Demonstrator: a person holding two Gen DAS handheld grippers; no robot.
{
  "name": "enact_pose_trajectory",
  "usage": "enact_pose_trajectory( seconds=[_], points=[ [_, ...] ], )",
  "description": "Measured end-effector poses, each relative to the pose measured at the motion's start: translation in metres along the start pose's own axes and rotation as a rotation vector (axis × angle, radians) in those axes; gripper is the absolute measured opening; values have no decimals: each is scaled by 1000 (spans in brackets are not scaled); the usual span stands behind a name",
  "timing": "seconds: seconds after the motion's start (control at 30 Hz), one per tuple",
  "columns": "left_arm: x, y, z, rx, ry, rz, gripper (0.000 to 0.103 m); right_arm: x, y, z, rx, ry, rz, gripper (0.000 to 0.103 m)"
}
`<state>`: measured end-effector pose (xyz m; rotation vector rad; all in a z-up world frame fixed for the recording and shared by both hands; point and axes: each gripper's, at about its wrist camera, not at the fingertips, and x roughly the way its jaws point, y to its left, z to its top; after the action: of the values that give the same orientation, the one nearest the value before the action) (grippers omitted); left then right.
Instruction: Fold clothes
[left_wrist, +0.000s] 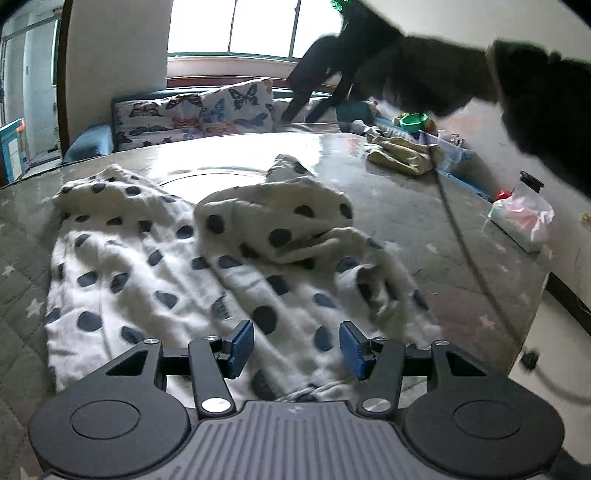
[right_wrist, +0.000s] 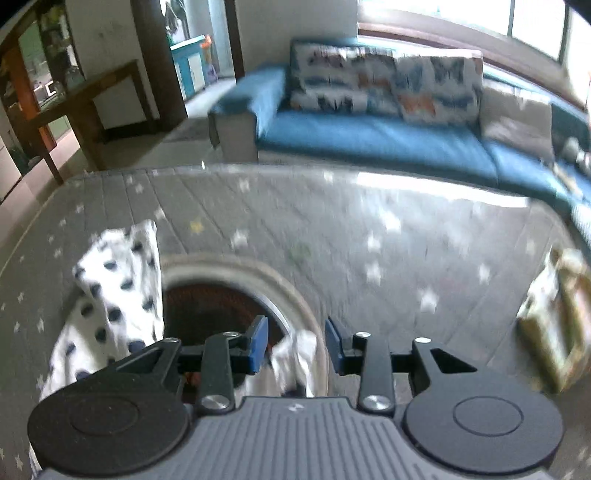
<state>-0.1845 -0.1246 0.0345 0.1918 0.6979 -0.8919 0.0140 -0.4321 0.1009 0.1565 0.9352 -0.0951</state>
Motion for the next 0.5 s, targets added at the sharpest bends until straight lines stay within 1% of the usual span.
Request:
enact_pose_trajectory(
  seconds=[0.07, 0.2, 0.23, 0.3, 0.33, 0.4, 0.43, 0.5],
  points=[
    [4, -6, 2, 10, 6, -6, 55, 18, -10, -11, 35, 24, 24, 40],
    [13, -12, 1, 14, 33, -27, 55, 42, -22, -27, 111, 46, 74, 40],
    [15, -14, 1, 16, 40, -31, 55, 48, -24, -29, 127, 51, 86, 37],
    [16, -14, 1, 18, 40, -34, 55, 56, -23, -32, 136, 50, 101, 25],
    [16, -14, 0, 19, 40, -35, 55, 57, -21, -32, 129, 43, 103, 7],
    [17, -14, 0, 22, 40, -38, 55, 53, -15, -31, 97, 12, 102, 5],
    [17, -13, 0, 23, 40, -40, 55, 47, -11, -29, 77, -18, 104, 4],
    [18, -13, -1, 26, 41, -43, 55, 23, -9, -21, 60, -122, 146, 3]
  ],
)
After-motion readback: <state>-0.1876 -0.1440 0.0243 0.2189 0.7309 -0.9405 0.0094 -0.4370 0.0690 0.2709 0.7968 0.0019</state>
